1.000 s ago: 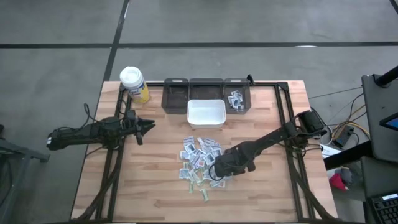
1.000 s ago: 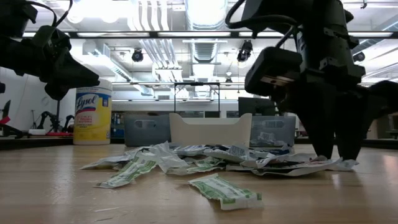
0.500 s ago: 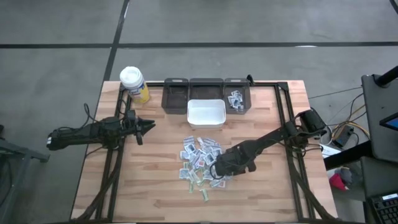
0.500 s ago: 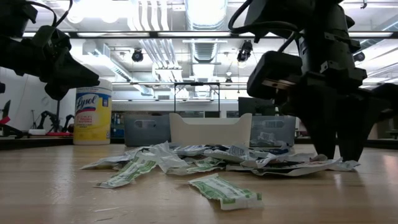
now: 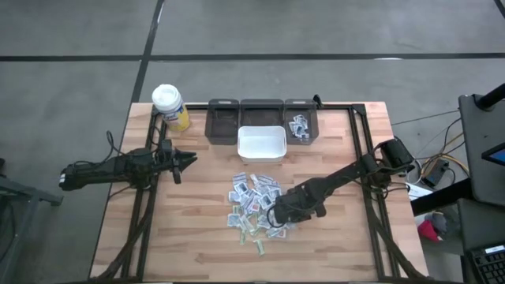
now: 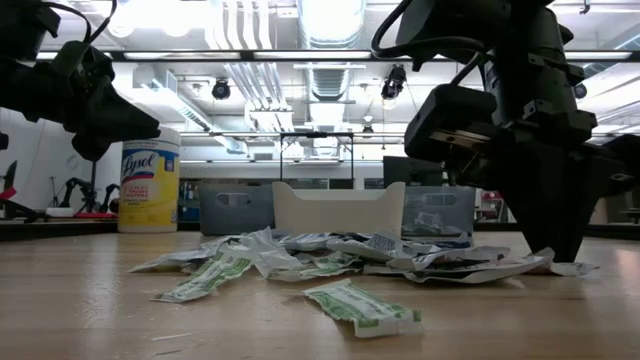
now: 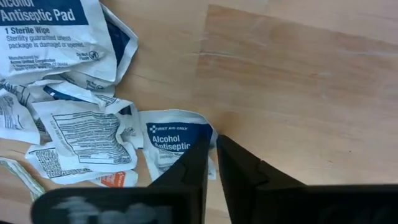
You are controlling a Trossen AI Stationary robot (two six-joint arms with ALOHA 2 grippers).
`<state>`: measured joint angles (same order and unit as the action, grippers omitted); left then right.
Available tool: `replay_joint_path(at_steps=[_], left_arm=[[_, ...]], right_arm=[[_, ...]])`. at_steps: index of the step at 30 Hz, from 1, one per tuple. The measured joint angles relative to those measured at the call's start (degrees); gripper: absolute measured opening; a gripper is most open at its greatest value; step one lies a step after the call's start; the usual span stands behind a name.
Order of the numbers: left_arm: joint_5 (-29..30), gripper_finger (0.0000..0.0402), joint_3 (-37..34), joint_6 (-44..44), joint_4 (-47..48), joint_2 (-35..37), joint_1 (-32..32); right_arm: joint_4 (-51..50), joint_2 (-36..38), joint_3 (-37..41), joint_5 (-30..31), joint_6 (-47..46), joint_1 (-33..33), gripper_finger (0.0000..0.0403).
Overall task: Pick & Place First Aid Supplies
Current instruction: Put the blue alcohol pad into the right black bin
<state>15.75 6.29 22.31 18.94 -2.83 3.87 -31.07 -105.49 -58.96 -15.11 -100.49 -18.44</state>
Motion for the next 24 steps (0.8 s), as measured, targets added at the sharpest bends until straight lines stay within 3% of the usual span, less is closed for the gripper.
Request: replay_joint_path(at_steps=[15, 24], left_arm=[[0.0, 0.0094, 0.0, 0.0, 0.0, 0.0, 0.0], [0.0, 0.0094, 0.0, 0.0, 0.0, 0.0, 0.0]], right_arm=[[-1.2, 0.7, 0.0, 0.4, 1.5, 0.4, 0.0008], [-9.4, 1.0, -3.1, 3.2, 3.3, 0.5, 0.0008]])
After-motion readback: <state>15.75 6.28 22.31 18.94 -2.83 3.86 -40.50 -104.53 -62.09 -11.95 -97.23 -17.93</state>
